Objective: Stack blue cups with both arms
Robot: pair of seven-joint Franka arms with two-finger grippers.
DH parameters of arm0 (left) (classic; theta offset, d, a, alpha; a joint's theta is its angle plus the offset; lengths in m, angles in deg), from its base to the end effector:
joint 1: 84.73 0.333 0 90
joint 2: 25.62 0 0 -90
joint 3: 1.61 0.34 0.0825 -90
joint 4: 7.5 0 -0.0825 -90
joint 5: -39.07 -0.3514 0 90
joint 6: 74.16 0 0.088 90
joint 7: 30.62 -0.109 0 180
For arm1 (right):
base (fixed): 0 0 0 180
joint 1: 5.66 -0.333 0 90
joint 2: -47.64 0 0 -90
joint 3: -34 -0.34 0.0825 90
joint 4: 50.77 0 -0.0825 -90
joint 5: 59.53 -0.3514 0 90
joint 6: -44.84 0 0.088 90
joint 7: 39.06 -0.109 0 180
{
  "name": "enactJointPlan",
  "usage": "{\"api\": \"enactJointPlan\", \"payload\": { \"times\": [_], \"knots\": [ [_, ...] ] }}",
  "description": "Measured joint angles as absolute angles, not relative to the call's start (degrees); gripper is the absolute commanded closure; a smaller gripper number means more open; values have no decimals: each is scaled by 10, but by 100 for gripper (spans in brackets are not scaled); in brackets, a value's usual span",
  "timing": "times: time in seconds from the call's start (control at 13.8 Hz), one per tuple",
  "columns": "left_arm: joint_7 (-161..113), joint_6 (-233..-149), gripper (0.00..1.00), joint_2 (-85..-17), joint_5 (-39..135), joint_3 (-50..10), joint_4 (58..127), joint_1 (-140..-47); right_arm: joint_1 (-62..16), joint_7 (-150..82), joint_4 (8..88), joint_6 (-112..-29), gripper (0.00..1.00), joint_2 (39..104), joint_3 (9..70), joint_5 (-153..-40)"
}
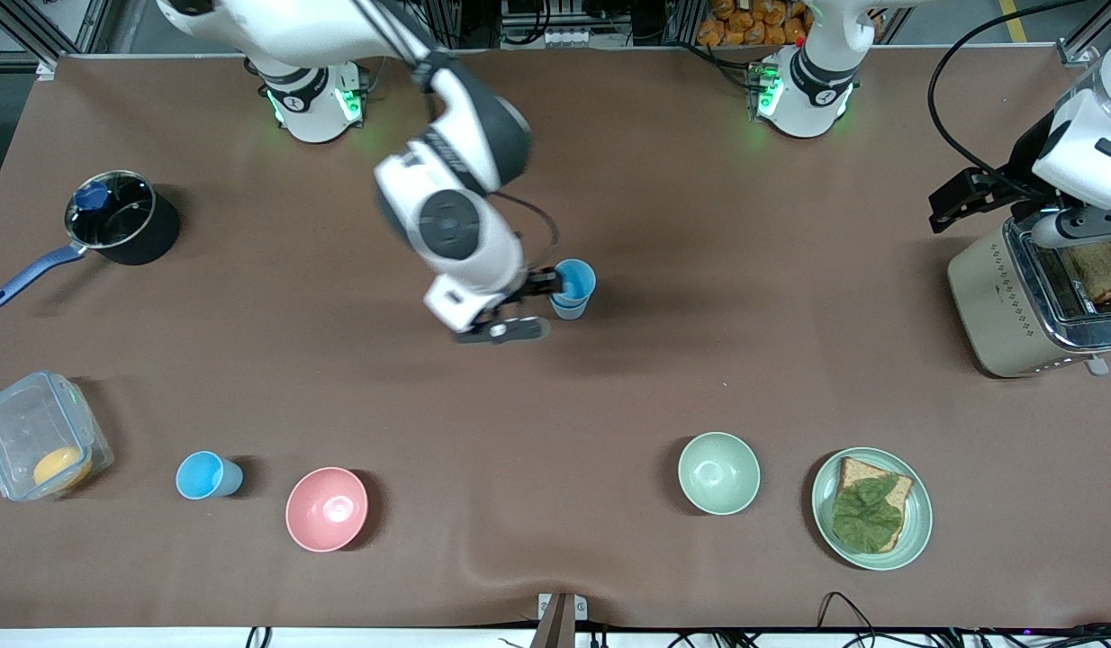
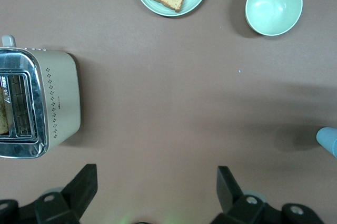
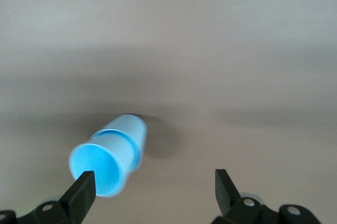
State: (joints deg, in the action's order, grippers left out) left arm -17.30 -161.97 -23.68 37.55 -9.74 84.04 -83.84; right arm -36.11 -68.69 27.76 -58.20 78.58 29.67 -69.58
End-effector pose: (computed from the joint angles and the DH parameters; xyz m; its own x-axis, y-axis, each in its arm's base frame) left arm 0.5026 -0.0623 0.6487 0.9940 0.1071 -0.0235 0.1061 -0.9936 -0.0377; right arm 0.5562 0.3913 0.4273 0.9787 0.0435 -0.2006 0.0197 -0.9927 -0.1191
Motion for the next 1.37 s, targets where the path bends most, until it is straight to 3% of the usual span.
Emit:
{"api": "enactJointPlan", "payload": {
  "times": [0.43, 1.01, 1.37],
  "knots": [
    [-173, -1620, 0, -237, 378, -98, 841, -839, -199, -492, 278, -450, 0, 707, 300, -666],
    [-173, -1620, 0, -238, 378, -98, 837, -839, -143, -455, 384, -414, 0, 522, 306, -604],
    [-173, -1620, 0, -239, 378, -98, 830, -839, -133, -413, 392, -422, 0, 511, 363, -604]
  ]
}}
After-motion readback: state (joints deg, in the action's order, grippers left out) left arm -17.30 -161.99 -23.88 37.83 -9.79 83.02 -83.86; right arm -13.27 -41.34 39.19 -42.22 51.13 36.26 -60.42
